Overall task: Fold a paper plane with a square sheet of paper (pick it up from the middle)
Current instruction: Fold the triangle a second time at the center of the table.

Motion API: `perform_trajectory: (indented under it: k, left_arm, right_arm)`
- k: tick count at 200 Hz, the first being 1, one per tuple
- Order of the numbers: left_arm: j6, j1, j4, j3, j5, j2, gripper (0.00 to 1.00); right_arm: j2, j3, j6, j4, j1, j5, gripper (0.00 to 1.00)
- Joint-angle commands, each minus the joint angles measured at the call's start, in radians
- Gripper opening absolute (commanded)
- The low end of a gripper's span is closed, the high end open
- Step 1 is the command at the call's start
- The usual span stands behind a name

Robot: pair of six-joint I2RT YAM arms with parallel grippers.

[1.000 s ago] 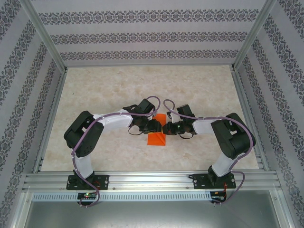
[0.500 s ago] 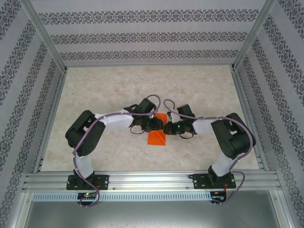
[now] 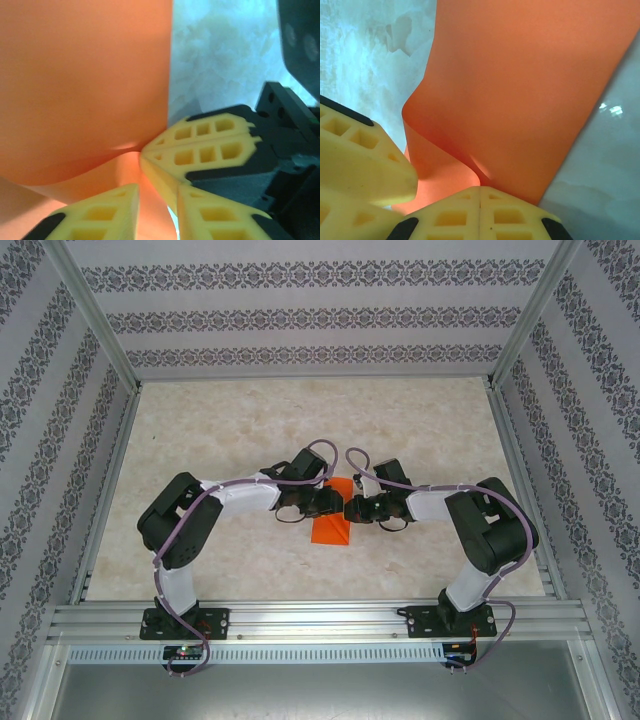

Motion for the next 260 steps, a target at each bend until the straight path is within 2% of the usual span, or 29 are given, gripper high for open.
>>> perform_trajectory:
  k: [1, 34, 64, 260]
  left_arm:
    - [-0.034, -0.009, 0.033, -0.053, -0.074, -0.05, 0.21]
    - [-0.081, 0.011, 0.1, -0.093, -0.052, -0.088, 0.0]
    - [-0.131, 0.022, 0.167, -0.1, 0.008, -0.063, 0.0]
    - [-0.146, 0.024, 0.176, -0.113, 0.013, 0.053, 0.0]
  right_arm:
    - [0.016, 0.015, -0.021, -0.011, -0.006, 0.018, 0.05]
    - [0.017, 0.015, -0.024, -0.011, -0.006, 0.018, 0.05]
    - [0.019, 0.018, -0.024, -0.011, -0.006, 0.018, 0.05]
    - [0.025, 0.021, -0.025, -0.014, -0.005, 0.02, 0.05]
